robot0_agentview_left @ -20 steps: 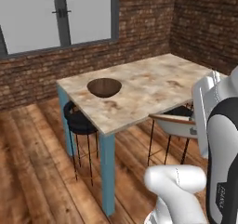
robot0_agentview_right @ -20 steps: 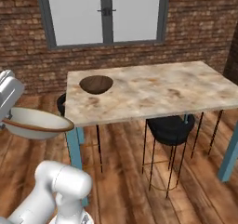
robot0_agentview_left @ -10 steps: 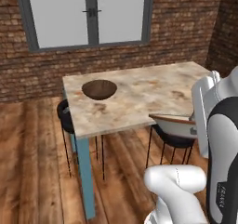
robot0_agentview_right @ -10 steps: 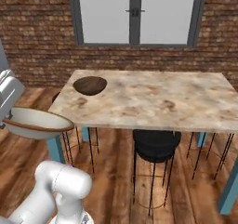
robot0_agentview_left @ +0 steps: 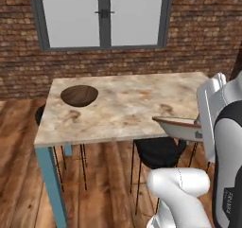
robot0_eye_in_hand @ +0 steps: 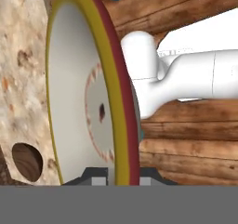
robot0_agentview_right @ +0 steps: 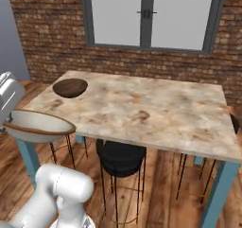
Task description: Pick up the bowls from the cabinet and place each bowl in front of a stool on the dining counter.
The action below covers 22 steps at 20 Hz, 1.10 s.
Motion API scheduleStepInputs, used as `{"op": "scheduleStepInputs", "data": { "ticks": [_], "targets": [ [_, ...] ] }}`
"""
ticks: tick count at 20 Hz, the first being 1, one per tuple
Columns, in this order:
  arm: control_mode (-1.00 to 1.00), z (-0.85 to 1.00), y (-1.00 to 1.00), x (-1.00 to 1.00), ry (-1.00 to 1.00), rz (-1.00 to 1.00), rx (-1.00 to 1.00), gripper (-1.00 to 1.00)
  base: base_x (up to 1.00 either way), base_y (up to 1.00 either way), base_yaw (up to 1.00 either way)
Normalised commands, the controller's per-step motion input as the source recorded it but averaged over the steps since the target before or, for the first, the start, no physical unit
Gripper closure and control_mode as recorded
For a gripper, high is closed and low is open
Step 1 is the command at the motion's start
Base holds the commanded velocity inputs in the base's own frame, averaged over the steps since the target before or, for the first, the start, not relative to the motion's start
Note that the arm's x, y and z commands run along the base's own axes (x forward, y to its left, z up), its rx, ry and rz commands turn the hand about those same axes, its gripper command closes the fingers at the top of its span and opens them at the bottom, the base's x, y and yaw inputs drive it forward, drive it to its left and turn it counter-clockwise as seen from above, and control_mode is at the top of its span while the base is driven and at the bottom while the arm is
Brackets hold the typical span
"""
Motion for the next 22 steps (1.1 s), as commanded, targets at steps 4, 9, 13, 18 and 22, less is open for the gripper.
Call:
{"op": "scheduleStepInputs", "data": {
  "ticks": [4, 9, 13, 18, 22],
  "targets": [
    [1.00, 0.00, 0.00, 0.00, 0.00, 0.00, 0.00, 1.00, 0.74, -1.00, 0.26],
    [1.00, 0.00, 0.00, 0.00, 0.00, 0.00, 0.00, 1.00, 0.85, -0.84, 0.18],
    [-1.00, -0.28, -0.58, 0.75, 0.00, 0.26, 0.10, 1.00, 0.25, -0.21, 0.05],
    [-1.00, -0.62, -0.60, 0.89, 0.00, 0.63, 0.04, 1.00, 0.00, 0.00, 0.00],
    [-1.00, -0.69, -0.63, 0.96, -0.01, 0.63, 0.01, 1.00, 0.00, 0.00, 0.00]
  ]
}}
